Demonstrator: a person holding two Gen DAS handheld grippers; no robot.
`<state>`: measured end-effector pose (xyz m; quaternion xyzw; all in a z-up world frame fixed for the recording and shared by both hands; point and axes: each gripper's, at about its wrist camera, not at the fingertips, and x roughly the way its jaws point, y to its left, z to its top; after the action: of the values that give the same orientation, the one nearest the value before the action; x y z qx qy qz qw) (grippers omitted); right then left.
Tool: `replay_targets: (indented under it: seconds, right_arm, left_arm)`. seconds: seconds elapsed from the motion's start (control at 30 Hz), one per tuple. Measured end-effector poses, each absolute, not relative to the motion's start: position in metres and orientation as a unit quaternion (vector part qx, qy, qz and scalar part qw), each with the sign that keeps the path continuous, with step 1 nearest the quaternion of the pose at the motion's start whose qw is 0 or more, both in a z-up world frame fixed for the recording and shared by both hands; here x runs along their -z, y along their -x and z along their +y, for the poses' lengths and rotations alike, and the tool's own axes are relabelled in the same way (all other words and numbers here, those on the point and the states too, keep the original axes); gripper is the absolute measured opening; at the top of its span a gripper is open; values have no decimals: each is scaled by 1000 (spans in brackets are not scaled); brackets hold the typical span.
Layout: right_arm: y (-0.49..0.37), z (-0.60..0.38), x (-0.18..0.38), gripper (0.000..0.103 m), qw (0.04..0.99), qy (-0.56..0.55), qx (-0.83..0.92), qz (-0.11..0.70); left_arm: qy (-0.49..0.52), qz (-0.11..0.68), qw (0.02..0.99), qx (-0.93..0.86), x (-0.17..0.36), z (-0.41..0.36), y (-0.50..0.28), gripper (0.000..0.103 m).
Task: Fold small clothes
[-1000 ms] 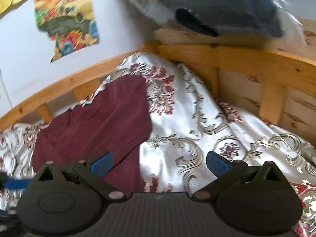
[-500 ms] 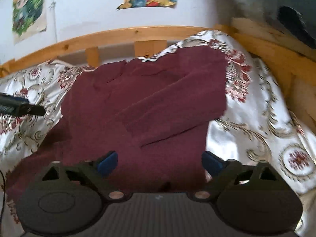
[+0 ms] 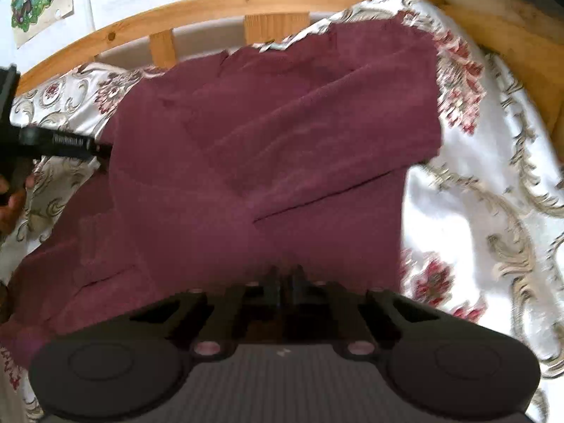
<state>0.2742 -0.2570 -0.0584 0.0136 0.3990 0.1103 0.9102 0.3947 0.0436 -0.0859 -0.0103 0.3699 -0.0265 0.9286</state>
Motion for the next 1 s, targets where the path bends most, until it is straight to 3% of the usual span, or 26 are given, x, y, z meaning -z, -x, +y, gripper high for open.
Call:
replay_targets:
  seconds: [0.37, 0.57, 0.63, 0.83, 1.0]
  right_arm:
    - [-276, -263, 58, 9, 911, -12, -92, 402]
    - [-270, -267, 50, 22, 919, -18, -89, 384]
    - [-268, -268, 47, 41, 921, -16, -89, 379]
    - [-254, -273, 37, 74, 927, -15, -89, 363]
    - [-233, -274, 22, 92, 934, -7, -105, 342]
  left_arm:
    - [27, 363, 931, 19, 87, 49, -391, 71]
    - [30, 339, 940, 3, 73, 43, -373, 92]
    - [29, 331, 943, 5, 68, 39, -366, 97]
    - [-2, 290, 956, 38, 46, 24, -326, 102]
    - [-67, 248, 963, 81, 23, 9, -288, 102]
